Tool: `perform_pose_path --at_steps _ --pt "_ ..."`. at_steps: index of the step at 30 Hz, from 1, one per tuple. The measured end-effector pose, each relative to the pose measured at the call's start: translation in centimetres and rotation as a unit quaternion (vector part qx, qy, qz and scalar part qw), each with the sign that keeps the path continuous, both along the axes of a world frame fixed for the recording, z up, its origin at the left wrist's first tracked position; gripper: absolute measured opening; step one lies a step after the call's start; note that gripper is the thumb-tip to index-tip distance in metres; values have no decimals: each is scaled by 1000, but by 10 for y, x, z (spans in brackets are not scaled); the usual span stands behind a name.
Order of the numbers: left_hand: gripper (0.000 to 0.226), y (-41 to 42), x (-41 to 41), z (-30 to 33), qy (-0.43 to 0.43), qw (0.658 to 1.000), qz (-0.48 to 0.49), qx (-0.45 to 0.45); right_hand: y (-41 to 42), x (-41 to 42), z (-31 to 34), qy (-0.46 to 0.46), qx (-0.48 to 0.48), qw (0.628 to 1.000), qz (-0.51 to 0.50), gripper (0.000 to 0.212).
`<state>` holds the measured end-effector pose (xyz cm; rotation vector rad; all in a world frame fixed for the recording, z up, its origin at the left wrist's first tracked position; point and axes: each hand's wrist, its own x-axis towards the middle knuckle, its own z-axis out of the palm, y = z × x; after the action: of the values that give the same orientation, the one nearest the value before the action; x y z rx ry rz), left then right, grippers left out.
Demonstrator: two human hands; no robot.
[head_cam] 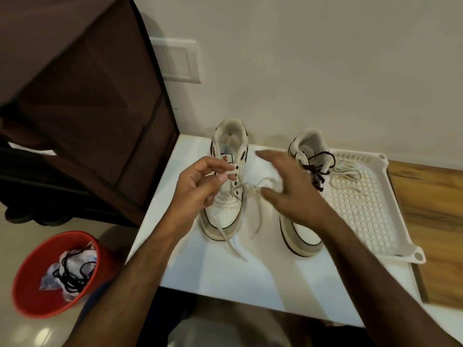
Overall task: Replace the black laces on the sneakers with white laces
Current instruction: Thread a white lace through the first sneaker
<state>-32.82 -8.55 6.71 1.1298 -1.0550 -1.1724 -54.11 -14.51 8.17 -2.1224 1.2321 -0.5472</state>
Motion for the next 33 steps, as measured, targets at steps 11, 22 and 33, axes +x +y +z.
perform_pose_path --at_steps 11,22,33 --pt "17 -6 17 -8 -22 995 89 25 -7 -14 20 -360 217 903 -85 28" --pt "24 -6 13 -11 -198 980 0 -3 0 -14 11 -133 -52 988 -65 63" --pt "18 -11 10 -15 -174 985 10 -8 -1 4 -3 -132 152 979 43 27"
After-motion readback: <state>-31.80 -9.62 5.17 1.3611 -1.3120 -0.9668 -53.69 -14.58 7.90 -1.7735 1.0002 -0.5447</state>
